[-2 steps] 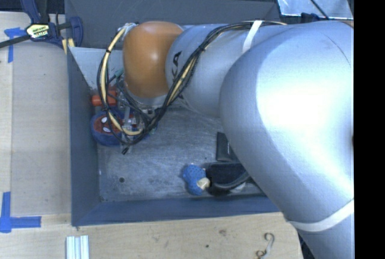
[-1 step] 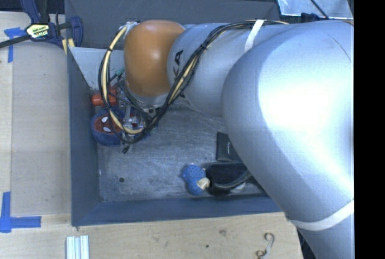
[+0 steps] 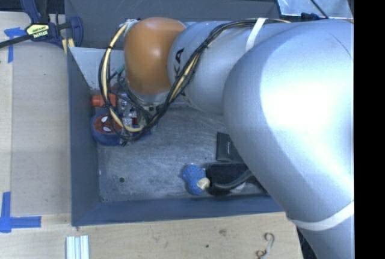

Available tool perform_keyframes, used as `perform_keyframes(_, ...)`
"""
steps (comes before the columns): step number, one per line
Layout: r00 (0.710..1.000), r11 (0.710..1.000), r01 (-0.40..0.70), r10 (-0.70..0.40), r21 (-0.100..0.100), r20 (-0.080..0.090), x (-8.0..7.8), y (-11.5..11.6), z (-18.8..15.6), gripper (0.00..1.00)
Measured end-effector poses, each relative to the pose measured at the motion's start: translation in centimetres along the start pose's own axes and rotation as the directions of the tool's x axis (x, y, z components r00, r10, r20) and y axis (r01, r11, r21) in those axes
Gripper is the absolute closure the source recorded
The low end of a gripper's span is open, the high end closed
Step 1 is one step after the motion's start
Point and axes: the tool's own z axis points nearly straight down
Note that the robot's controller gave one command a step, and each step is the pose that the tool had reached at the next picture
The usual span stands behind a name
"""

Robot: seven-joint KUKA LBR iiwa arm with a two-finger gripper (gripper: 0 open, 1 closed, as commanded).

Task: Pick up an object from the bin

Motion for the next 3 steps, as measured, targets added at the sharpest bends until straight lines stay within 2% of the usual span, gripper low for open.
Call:
perform_keyframes(2, 1.000, 1.000, 0.000, 0.000, -0.005, 0.002, -0.6, 0.0, -11.2, 1.00)
perform_keyframes(3, 1.000, 1.000, 0.001, -0.001, -0.004, -0.001, -0.7, 0.1, -11.7, 1.00)
